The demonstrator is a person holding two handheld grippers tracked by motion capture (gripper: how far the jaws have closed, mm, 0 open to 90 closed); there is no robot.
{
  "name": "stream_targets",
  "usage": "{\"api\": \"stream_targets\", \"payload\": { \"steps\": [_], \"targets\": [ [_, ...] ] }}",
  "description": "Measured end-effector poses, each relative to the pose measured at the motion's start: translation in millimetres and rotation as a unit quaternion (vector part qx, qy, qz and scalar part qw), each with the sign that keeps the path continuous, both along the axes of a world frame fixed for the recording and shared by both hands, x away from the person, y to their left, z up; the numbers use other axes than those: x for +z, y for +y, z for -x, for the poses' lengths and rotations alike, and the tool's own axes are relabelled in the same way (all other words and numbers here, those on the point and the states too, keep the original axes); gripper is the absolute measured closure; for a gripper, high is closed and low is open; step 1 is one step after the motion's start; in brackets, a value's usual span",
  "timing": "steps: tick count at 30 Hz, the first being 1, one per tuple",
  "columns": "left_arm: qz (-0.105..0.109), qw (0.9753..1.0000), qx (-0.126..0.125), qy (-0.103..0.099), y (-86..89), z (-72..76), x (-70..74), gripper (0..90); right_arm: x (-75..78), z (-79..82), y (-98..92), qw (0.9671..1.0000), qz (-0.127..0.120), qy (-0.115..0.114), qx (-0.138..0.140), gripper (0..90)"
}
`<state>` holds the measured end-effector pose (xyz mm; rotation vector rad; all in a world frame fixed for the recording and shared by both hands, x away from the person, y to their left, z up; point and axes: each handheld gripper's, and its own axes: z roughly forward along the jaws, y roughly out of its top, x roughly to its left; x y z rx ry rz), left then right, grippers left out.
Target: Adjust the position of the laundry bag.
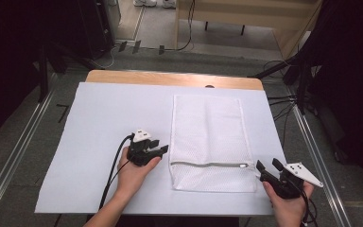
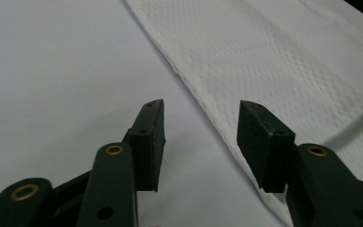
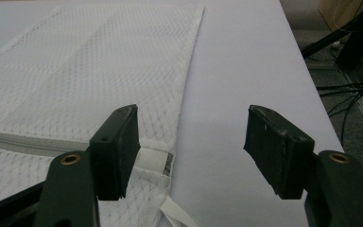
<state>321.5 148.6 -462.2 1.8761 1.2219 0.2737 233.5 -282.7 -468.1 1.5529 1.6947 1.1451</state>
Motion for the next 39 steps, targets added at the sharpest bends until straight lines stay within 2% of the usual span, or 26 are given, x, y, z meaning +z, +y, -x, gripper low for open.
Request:
{"api": "stream_targets", "payload": {
  "steps": [2,4,5,6,8,10,11,12,14,15,16,18,20,24,28,29,32,34,35,39],
  "targets": [
    [-0.006,0.9999,-0.002,0.009,-7.7,-7.5,-0.2,53.6,-0.2,-0.2,-0.9,1.0,-0.002,0.001,-0.001,37.0],
    [-0.011,0.9999,-0.004,0.008,-12.3,-10.0,-0.5,54.5,-0.5,-0.4,-1.1,1.0,-0.004,0.0,-0.002,37.1],
    [-0.026,0.9996,-0.003,0.011,-18.2,-12.2,-1.0,55.1,-0.8,-0.6,-0.9,1.0,-0.004,0.001,-0.001,37.1],
    [-0.031,0.9994,-0.003,0.018,-24.7,-14.6,-3.1,55.4,-0.9,-0.7,-0.7,1.0,-0.004,0.002,0.0,37.1],
    [-0.053,0.9983,-0.01,0.02,-33.0,-15.4,-6.2,56.2,-1.3,-1.0,-0.5,1.0,-0.002,0.003,0.001,37.1],
    [-0.059,0.998,-0.012,0.018,-36.9,-14.8,-8.3,55.6,-1.6,-1.4,0.1,1.0,-0.001,0.003,0.002,37.1],
    [-0.084,0.9964,-0.012,0.0,-43.8,-11.1,-8.9,58.3,-1.6,-1.2,0.8,1.0,-0.003,0.005,0.002,37.1],
    [-0.092,0.9957,-0.015,-0.007,-46.8,-9.3,-9.6,59.7,-1.5,-1.0,1.1,1.0,-0.002,0.005,0.003,37.1],
    [-0.126,0.9916,-0.014,-0.027,-52.5,-5.4,-10.4,62.3,-1.7,-0.8,2.1,1.0,0.001,0.004,0.004,37.1],
    [-0.129,0.9911,-0.013,-0.029,-53.0,-5.1,-10.4,67.3,-1.9,-0.9,2.4,1.0,0.002,0.006,0.005,37.2],
    [-0.126,0.9915,-0.013,-0.028,-52.9,-5.2,-10.4,70.2,-2.3,-1.2,2.4,1.0,0.003,0.006,0.006,37.2],
    [-0.118,0.9925,-0.022,-0.025,-51.7,-6.0,-10.5,83.3,-3.1,-2.1,2.8,0.9999,0.003,0.007,0.006,37.3],
    [-0.11,0.9932,-0.031,-0.022,-50.6,-6.3,-10.3,89.3,-3.6,-2.5,3.1,0.9999,0.003,0.01,0.008,37.3],
    [-0.095,0.9948,-0.035,-0.012,-44.4,-6.8,-9.6,90.0,-3.6,-2.1,4.0,0.9999,0.003,0.011,0.007,37.4],
    [-0.075,0.9969,-0.022,-0.009,-21.5,-1.6,-8.0,90.0,-4.6,-1.1,3.6,0.9999,0.001,0.009,0.01,37.8],
    [-0.075,0.9969,-0.022,-0.009,-21.5,-1.6,-8.0,90.0,-4.6,-1.1,3.6,0.9999,0.001,0.009,0.01,37.8],
    [-0.064,0.9979,-0.006,-0.012,4.7,6.4,-5.2,90.0,-3.9,-1.1,5.9,0.9999,-0.001,0.011,0.013,37.8],
    [-0.062,0.998,-0.002,-0.011,10.0,8.0,-4.6,90.0,-3.6,-1.1,6.7,0.9999,0.0,0.009,0.014,37.8],
    [-0.06,0.9981,0.007,-0.012,25.2,12.7,-3.2,90.0,-2.5,-0.7,9.3,0.9998,0.002,0.005,0.018,37.8],
    [-0.054,0.9982,0.021,-0.014,47.7,20.0,-0.1,90.0,-1.5,0.5,15.8,0.9998,0.002,0.006,0.021,37.7]
  ]
}}
